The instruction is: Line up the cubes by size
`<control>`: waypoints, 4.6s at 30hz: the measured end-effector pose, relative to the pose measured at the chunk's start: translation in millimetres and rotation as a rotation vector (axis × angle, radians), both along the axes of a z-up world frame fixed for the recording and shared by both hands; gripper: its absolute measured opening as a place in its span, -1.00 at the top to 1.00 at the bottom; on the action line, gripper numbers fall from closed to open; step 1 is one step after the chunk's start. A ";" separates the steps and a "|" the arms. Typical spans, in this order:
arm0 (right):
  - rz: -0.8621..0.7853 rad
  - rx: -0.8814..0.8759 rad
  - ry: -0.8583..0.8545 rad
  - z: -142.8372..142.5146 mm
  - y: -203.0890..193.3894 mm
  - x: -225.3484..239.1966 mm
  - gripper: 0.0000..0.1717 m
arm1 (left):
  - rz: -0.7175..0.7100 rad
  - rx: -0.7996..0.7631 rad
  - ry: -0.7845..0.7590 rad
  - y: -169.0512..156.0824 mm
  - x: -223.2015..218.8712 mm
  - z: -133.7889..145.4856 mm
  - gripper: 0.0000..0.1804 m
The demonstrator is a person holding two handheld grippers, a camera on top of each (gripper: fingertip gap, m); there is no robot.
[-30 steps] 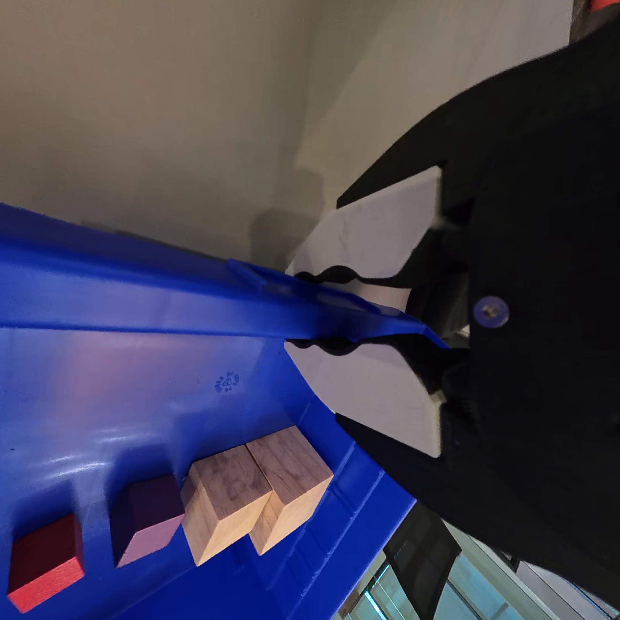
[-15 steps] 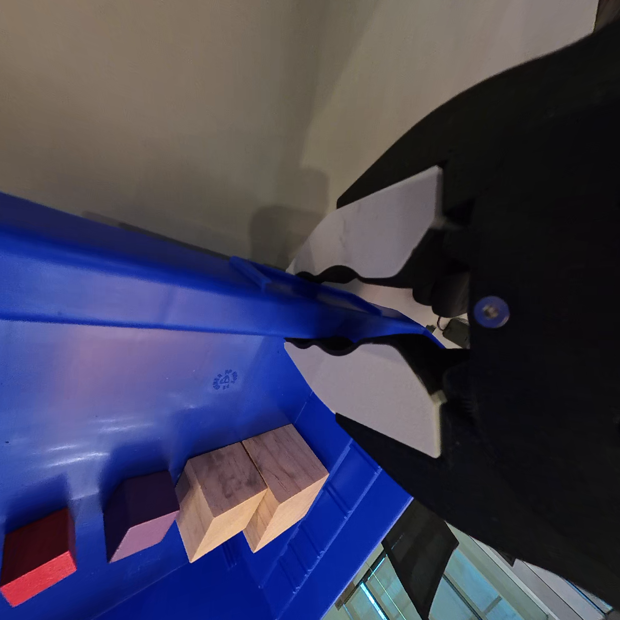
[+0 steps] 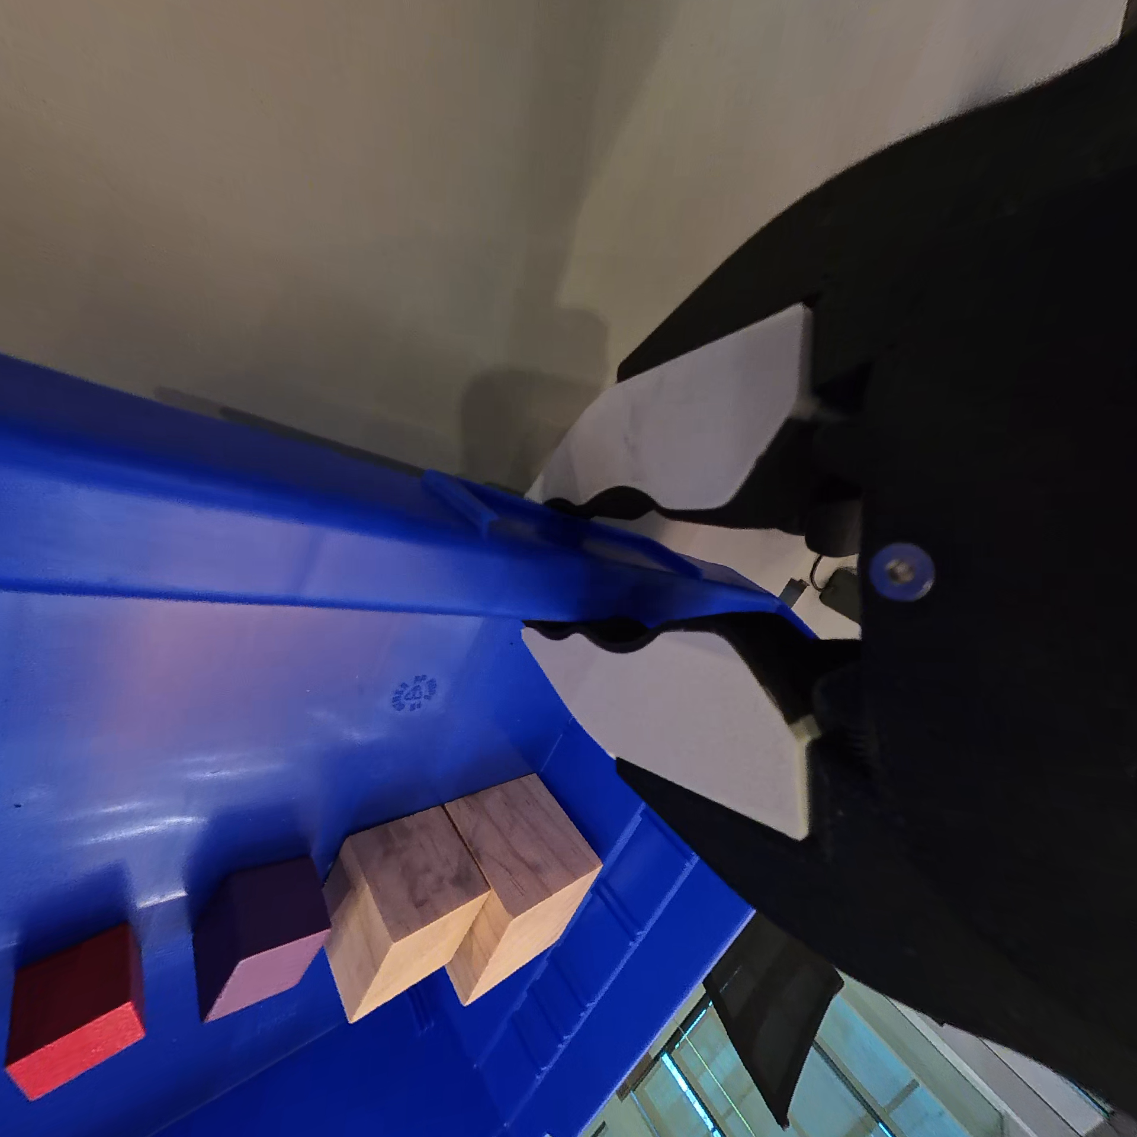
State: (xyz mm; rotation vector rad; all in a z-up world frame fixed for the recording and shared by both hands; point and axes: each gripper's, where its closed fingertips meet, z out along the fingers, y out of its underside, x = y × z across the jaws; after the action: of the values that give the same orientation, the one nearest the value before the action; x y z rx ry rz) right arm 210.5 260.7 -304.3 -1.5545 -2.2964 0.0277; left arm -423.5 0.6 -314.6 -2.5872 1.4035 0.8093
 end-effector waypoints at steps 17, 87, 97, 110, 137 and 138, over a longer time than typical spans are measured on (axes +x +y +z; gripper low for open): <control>-0.006 0.011 0.015 -0.5 10.1 0.0 0.71 | 0.000 0.012 0.010 7.1 -5.8 0.1 0.68; -0.235 0.160 1.082 66.3 -74.5 -285.0 0.55 | -0.048 1.068 -0.825 162.6 266.7 84.6 0.28; -0.182 0.229 1.049 61.5 -82.8 -288.5 0.57 | -0.083 1.003 -0.811 160.7 274.3 73.5 0.32; -0.163 0.261 1.032 59.4 -83.8 -288.4 0.58 | -0.089 0.970 -0.839 159.1 278.6 68.5 0.51; -0.126 0.291 0.982 51.4 -81.7 -290.3 0.59 | -0.095 1.297 -0.582 109.6 205.1 203.8 0.60; -0.123 0.292 0.977 50.6 -81.9 -290.8 0.59 | -0.098 1.307 -0.554 105.9 189.4 217.3 0.61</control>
State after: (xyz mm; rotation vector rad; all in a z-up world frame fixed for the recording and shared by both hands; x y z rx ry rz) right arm -80.3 178.8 -253.7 -1.1453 -1.3637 0.3257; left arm -234.1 106.4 -97.3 -1.4908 0.4864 0.5835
